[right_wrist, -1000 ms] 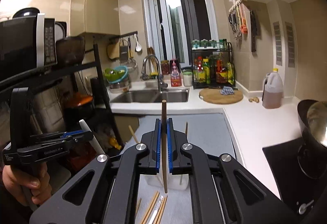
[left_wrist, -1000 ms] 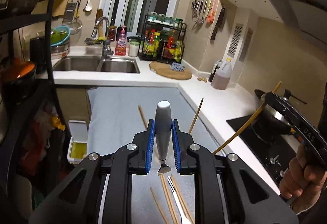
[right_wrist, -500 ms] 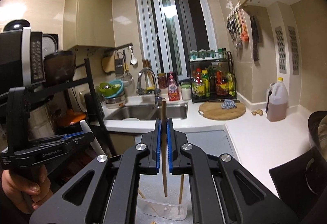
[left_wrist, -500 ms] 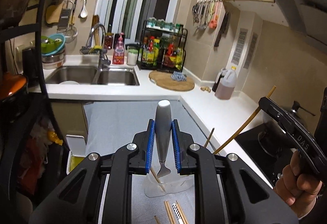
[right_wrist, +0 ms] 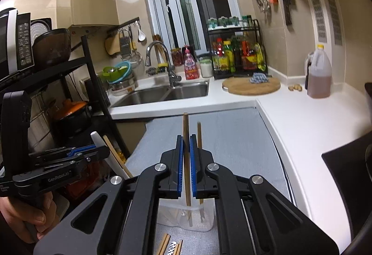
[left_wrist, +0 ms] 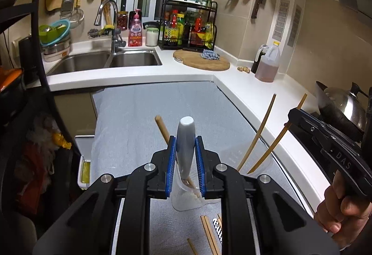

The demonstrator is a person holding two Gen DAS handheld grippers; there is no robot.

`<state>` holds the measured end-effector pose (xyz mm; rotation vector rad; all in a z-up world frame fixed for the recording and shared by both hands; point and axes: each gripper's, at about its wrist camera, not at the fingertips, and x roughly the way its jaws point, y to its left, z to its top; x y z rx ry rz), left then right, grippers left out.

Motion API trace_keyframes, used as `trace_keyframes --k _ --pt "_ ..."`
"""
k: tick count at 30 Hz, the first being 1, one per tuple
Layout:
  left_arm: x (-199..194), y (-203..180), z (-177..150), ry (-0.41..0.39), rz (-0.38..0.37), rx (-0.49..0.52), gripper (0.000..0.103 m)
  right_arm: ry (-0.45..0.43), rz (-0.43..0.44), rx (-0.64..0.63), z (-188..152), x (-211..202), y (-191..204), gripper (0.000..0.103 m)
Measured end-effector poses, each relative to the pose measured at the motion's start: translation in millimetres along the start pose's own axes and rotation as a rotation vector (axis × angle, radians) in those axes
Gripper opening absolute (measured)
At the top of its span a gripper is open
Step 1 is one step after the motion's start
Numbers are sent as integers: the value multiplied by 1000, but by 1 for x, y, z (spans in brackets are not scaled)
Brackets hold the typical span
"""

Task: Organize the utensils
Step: 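Lift the fork with the left tool while the right tool carries the chopstick to the container, then drop the fork into the container with the left tool while the right tool releases the chopstick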

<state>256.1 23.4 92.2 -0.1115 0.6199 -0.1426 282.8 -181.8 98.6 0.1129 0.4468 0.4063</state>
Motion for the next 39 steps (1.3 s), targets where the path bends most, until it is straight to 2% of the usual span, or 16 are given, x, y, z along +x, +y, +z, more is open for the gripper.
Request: trace_keyframes --k 4,7,8,9,11,13,20,23,28,31,34,39 --pt "7 2 -6 18 -3 -11 17 28 -10 4 -10 7 -4 6" --pt "7 2 -9 21 0 -21 19 66 -14 -1 -16 11 -5 10" --pt "6 2 -9 21 3 -23 21 91 -19 -7 -18 13 -5 13" --pt "3 2 -8 17 5 -25 27 102 -36 -10 -19 13 -6 16" --pt "-6 1 -7 -2 10 -27 34 104 -57 -3 -21 8 -8 26" --pt "-18 1 -5 -25 18 -27 43 105 -70 2 -21 2 -9 31" --pt "-68 -4 -15 -109 46 -27 54 79 -109 -45 -26 -37 2 41" --pt "-91 -10 -31 -158 21 -28 59 54 -127 -106 -37 -59 13 41" --pt "-115 -27 -72 -199 55 -4 60 19 -137 -132 -71 -101 24 41" --pt "-121 -37 -103 -186 48 7 60 10 -145 -138 -93 -119 26 41" --pt "-119 -42 -129 -163 83 27 59 14 -138 -140 -117 -138 26 41" --pt "-120 -48 -176 -133 102 11 59 22 -133 -69 -147 -160 17 41"
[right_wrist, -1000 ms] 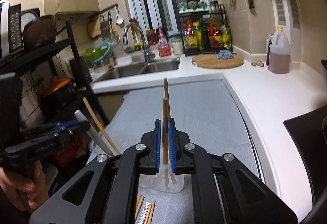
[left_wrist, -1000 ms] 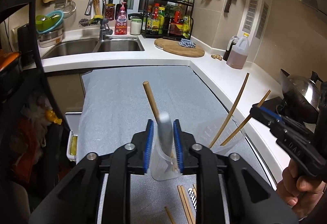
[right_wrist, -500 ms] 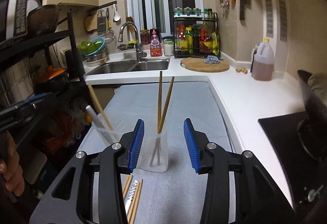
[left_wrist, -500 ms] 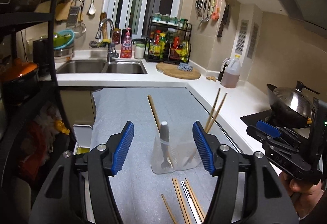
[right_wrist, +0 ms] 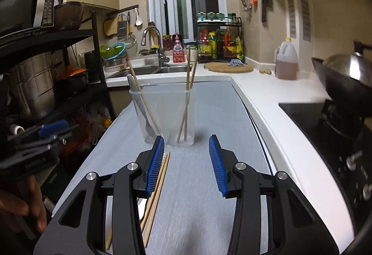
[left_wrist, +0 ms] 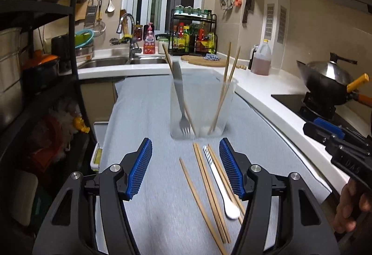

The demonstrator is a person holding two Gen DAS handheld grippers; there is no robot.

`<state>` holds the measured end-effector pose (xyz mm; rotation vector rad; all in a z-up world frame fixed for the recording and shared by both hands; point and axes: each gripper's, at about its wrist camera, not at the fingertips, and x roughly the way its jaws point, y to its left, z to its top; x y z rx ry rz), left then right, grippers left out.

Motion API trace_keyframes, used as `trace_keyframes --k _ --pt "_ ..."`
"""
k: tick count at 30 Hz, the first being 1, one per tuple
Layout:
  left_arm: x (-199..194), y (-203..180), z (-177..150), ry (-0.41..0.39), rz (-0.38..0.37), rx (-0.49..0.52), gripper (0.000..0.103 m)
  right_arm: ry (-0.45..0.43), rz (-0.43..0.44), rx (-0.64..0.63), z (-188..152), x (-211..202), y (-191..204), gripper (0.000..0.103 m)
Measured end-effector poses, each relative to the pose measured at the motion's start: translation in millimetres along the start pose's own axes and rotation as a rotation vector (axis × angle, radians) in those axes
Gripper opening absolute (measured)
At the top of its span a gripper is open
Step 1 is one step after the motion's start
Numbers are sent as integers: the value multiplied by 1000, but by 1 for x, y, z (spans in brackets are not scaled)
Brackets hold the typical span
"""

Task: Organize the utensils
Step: 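Drop the fork into the container with the left tool while the right tool releases the chopstick, then lower the left tool onto another wooden chopstick and close it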

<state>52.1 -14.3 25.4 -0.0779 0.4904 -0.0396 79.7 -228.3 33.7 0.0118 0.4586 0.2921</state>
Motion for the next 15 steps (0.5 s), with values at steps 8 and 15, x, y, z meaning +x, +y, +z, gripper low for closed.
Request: trace_keyframes --k 8,15 --pt "-10 -9 -47 58 -41 -13 54 61 39 15 -42 -16 5 40" --pt "7 -10 -74 162 -73 -45 30 172 81 49 -79 -2 9 10"
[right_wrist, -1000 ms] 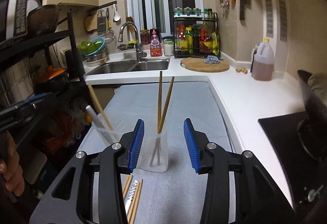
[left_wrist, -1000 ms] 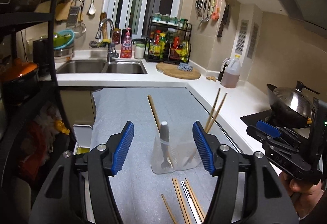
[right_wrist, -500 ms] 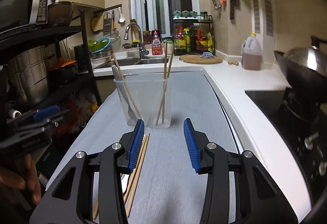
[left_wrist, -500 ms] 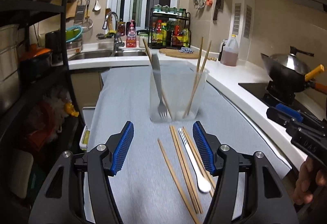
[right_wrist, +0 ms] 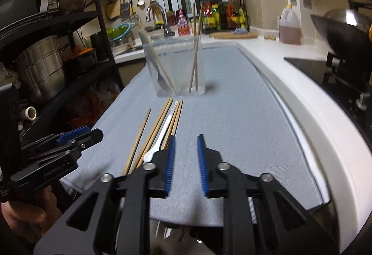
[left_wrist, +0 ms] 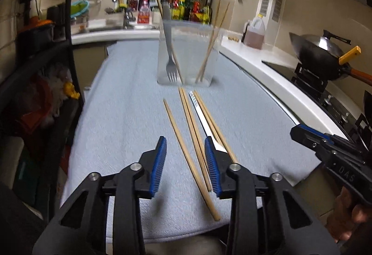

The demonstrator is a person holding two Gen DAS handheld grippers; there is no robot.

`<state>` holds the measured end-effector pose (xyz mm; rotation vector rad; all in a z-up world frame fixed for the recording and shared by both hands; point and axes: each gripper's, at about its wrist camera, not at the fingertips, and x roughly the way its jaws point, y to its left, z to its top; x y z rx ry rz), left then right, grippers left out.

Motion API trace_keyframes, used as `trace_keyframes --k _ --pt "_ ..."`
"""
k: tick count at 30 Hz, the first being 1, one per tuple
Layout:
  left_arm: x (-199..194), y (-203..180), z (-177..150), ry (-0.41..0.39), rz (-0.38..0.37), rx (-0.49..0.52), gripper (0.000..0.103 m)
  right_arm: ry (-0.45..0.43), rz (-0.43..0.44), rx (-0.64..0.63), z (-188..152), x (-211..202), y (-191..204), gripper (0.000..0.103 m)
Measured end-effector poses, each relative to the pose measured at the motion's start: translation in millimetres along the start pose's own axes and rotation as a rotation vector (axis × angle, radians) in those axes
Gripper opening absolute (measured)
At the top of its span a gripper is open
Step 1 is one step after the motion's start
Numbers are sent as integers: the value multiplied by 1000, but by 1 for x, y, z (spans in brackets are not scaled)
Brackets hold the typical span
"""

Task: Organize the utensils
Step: 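Lower the left tool onto another wooden chopstick and close it, then close the right tool on a wooden chopstick while the left tool holds its chopstick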

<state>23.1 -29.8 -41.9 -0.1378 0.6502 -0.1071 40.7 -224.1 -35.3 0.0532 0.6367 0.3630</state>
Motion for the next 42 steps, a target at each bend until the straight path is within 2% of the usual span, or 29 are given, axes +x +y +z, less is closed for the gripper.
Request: trace_keyframes --k 1,6,11,13,16,19,31,33,35,42 --pt "5 -1 -4 17 -2 -5 27 19 6 4 -5 5 1 9" --pt "32 1 -19 122 -22 -35 25 84 33 11 -18 28 10 9" --pt "38 -4 -21 145 -22 -14 24 124 66 -2 -25 43 20 12" --pt "41 -1 -24 164 -2 -12 16 137 69 -7 -26 48 23 12" --pt "37 5 -22 156 18 -22 8 159 65 -15 -29 57 27 12" --pt "35 11 -22 153 27 -43 8 188 47 -28 -33 66 30 13" --pt "38 2 -25 155 46 12 9 181 -13 -98 -34 67 39 13" --pt "38 1 -24 152 53 20 8 183 -22 -101 -33 67 39 8" --pt "38 2 -24 150 57 20 7 184 -21 -89 -32 67 36 8" --pt "44 15 -18 126 96 -21 7 159 -123 -7 -32 59 9 6"
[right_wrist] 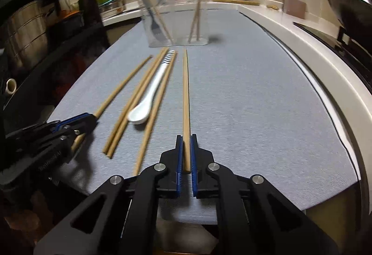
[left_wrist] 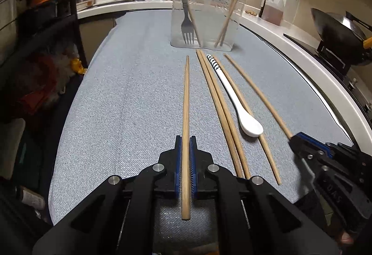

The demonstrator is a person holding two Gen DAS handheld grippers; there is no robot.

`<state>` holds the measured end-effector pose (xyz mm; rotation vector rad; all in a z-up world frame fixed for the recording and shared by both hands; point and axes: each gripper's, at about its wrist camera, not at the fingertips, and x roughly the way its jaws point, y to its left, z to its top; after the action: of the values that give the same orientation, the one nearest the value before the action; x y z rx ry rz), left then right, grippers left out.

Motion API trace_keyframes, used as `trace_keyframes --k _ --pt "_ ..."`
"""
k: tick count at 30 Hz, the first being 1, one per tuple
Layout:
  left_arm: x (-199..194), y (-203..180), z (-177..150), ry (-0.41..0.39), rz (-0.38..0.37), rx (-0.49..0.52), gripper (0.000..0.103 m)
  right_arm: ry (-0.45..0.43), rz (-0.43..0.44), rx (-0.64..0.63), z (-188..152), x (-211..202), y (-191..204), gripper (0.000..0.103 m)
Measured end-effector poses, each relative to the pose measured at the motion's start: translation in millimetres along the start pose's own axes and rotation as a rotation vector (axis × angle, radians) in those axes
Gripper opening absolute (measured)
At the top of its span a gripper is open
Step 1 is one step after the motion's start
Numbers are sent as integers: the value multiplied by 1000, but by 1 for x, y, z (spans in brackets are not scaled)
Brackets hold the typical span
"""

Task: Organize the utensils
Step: 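Close the right tool on a wooden chopstick while the left tool holds its chopstick, then lift both chopsticks and carry them over the clear container with both tools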

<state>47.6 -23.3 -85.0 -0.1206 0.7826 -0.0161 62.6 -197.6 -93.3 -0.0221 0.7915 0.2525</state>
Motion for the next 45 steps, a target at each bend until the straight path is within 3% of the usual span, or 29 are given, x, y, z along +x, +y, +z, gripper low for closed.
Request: trace_keyframes --k 40,45 --pt "-5 -3 -4 -5 23 38 7 -4 3 4 6 3 -6 6" --pt "-13 -5 -2 -35 25 51 7 -53 -4 -19 11 -16 -2 6"
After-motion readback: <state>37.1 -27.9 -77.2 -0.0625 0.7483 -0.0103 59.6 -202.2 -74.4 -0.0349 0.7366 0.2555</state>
